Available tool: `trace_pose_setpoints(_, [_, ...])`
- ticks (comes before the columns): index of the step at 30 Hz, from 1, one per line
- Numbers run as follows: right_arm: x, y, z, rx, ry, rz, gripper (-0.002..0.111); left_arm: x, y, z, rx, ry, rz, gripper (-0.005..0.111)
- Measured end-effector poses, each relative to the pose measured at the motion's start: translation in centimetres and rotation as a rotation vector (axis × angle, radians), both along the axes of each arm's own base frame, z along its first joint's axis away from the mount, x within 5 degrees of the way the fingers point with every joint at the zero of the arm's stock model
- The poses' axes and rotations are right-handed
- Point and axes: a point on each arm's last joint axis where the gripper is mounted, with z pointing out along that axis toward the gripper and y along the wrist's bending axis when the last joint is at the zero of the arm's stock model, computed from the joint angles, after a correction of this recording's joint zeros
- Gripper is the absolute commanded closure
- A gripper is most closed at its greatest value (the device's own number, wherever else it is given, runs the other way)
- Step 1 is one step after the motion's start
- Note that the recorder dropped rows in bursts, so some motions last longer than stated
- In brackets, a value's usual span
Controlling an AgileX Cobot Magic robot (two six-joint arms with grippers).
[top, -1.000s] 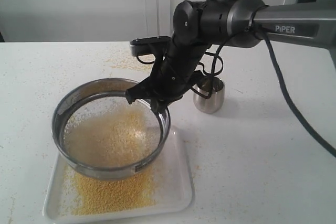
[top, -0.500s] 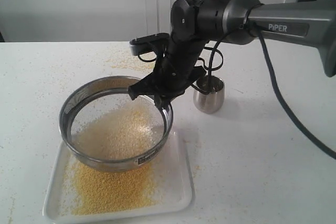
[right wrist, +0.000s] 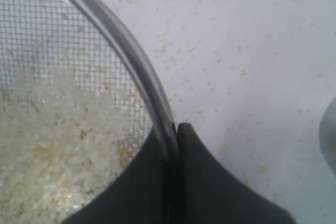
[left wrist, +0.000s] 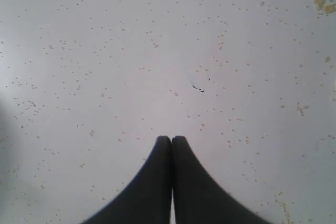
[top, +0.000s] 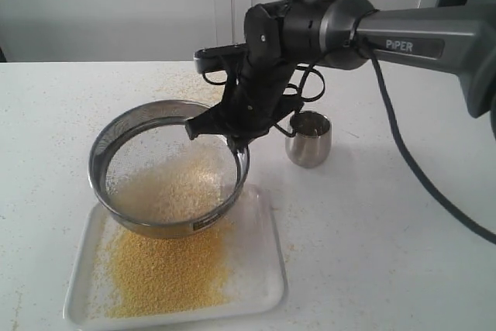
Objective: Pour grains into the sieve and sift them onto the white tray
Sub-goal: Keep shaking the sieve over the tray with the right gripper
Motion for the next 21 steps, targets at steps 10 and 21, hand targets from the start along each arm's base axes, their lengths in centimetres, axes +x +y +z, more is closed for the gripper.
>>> trace_pose_setpoints(10, [-0.9,-0.9,-0.6,-0.082,0.115,0.043,0.108,0.0,0.0,0.0,0.000,0.000,0.000,0.107])
trace_pose_setpoints(21, [-0.4,-0.7,-0.2,0.022,0.119,0.011,0.108,0.0,0.0,0.0,0.000,0.000,0.000,0.107])
